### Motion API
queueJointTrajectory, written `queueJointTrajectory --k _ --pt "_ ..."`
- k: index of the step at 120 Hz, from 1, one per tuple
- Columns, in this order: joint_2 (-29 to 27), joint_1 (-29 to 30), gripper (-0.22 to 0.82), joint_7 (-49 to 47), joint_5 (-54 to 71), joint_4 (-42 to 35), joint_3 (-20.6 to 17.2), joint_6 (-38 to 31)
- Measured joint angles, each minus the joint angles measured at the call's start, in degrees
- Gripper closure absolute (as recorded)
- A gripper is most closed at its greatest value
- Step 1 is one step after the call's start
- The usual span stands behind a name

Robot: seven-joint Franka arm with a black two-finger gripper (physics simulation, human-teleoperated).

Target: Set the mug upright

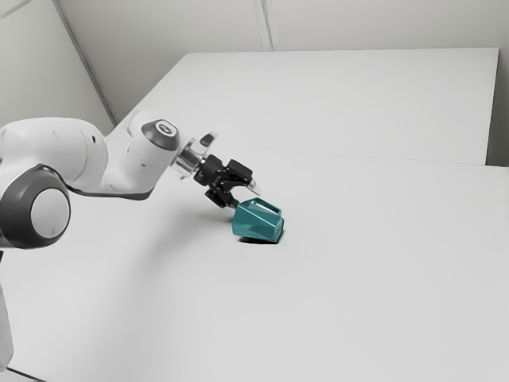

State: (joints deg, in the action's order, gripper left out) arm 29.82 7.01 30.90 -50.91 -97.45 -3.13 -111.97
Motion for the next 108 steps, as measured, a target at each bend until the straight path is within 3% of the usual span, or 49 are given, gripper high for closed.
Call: queueJointTrajectory --k 33,73,108 --pt "0.44 -0.32 0.01 0.37 -0.89 -0.89 -1.21 -0.65" --pt "0.46 -0.33 0.59 0.61 -2.14 -1.01 -2.39 -1.34" --pt "-0.15 -0.34 0.73 0.42 -2.20 -0.62 -2.92 -1.73"
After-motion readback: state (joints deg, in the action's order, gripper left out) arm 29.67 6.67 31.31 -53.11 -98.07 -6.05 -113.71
